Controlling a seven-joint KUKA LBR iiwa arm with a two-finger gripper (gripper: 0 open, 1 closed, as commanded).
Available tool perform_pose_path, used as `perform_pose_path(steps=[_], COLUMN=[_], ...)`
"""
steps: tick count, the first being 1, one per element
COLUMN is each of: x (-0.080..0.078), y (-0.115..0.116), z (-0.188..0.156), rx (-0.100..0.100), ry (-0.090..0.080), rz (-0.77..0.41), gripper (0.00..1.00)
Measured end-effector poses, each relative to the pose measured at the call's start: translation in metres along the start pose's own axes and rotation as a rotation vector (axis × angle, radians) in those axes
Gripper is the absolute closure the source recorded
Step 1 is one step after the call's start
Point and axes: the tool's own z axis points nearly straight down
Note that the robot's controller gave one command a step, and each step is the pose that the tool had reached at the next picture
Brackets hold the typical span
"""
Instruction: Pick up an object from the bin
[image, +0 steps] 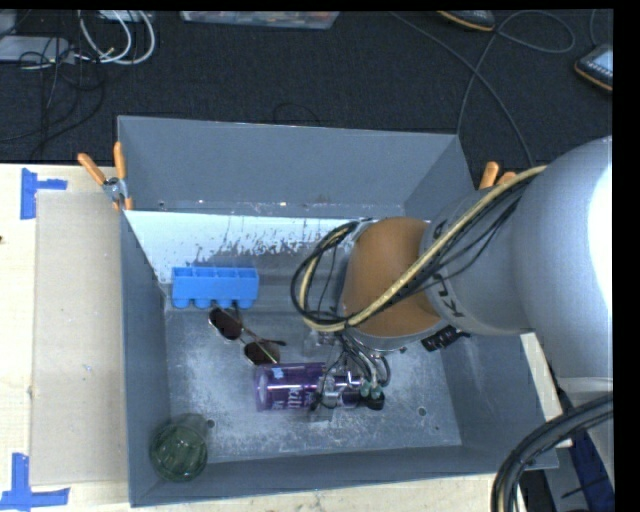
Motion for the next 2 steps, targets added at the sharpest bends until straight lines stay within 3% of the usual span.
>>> perform_pose_path(steps=[1,2], x=[0.0,0.046], y=[0.013,0.026], z=[-0.002,0.0], rx=[-0.002,-0.001], ry=[0.002,0.001], rz=[0.018,-0.092], gripper=[0.0,0.0])
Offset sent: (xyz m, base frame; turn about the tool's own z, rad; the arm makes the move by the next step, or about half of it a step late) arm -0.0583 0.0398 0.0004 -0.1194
